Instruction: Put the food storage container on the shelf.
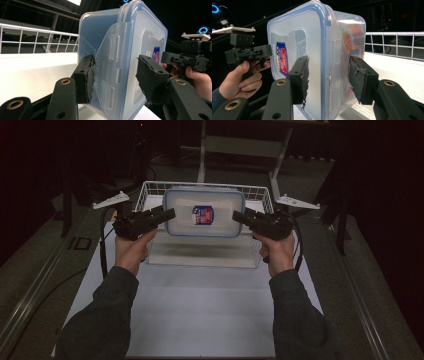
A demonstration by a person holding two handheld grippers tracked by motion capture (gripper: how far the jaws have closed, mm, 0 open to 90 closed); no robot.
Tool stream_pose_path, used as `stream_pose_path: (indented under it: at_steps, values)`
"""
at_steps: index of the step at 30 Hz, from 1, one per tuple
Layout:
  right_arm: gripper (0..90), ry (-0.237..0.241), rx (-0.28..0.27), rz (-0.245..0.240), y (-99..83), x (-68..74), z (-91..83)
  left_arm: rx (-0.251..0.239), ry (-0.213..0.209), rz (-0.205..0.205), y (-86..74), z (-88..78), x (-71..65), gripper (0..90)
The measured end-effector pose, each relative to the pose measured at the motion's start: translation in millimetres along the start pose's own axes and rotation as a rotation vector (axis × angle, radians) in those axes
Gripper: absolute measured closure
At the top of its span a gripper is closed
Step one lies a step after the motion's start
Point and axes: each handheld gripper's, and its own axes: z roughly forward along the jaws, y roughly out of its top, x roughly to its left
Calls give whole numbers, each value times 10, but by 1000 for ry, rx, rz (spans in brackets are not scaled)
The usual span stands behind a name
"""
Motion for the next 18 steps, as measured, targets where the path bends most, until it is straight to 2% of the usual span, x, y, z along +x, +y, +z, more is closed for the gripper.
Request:
stream_pose_path:
  at_steps: [9, 18]
  values:
    - [514, -36, 28, 50, -29, -153, 120, 16, 13, -57, -59, 130, 157, 491]
    - [511, -31, 18, 94, -56, -233, 163, 9, 48, -71, -23, 165, 150, 488]
